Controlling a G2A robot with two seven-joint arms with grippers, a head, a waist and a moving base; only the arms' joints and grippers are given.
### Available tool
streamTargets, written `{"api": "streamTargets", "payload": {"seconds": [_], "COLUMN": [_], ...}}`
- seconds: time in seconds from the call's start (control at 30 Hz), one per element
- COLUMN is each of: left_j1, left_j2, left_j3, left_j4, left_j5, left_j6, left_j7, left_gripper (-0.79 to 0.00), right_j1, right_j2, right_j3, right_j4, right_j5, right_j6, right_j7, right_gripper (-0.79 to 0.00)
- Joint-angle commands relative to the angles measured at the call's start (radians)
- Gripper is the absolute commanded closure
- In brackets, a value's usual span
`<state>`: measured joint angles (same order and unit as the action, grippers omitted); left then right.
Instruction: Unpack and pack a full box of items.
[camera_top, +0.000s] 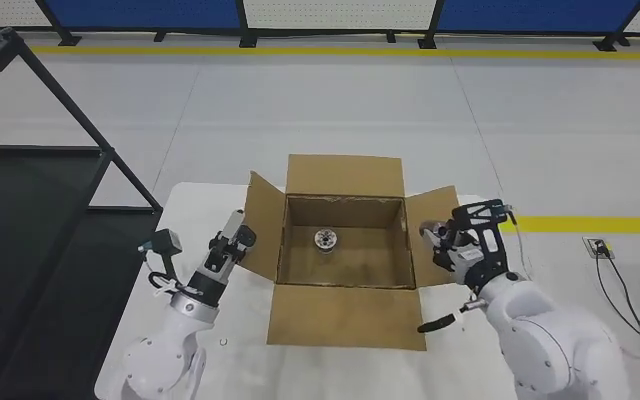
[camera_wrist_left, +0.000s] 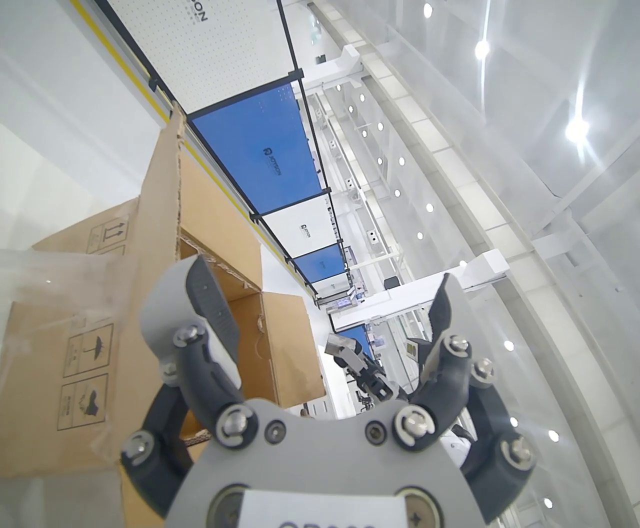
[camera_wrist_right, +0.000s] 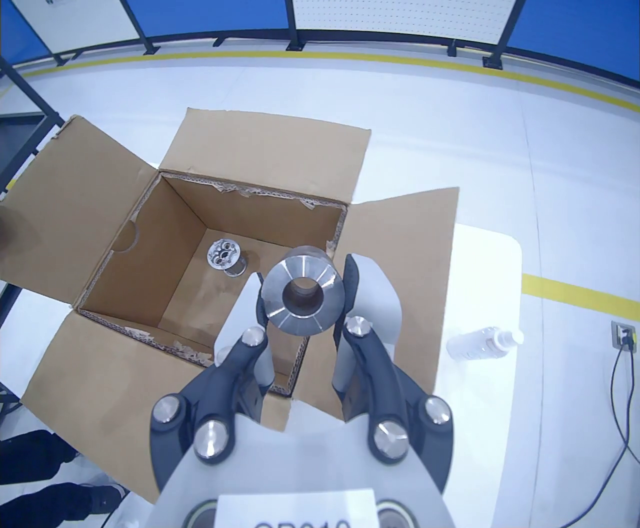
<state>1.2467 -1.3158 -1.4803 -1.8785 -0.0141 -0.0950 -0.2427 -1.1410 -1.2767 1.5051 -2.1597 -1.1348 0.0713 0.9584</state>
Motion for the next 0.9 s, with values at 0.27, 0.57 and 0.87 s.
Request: {"api": "streamTargets", "payload": {"seconds": [0.27,0.57,0.87], "left_j1": [0.011,0.01,0.01], "left_j2": [0.004,0.007,0.009], "left_j3": [-0.03,-0.046,-0.074], "left_j4": [-0.006,-0.009,-0.018], "left_j5": [-0.003,0.0,-0.009], "left_j6": [0.006,0.006,0.003], "left_j7": [0.022,0.03,0.053], "left_gripper": [-0.785,-0.785,-0.785], "right_j1": [-0.106,-0.174,-0.1], "right_j2": [0.007,0.013,0.021], "right_j3": [0.119,0.221,0.179], "right_j4": [-0.006,0.004,0.219], "right_j5": [0.028,0.007,-0.053], "right_j6": [0.056,0.148,0.134], "right_j7": [-0.057,-0.027,0.047], "right_gripper": [0.0,0.0,0.0]}}
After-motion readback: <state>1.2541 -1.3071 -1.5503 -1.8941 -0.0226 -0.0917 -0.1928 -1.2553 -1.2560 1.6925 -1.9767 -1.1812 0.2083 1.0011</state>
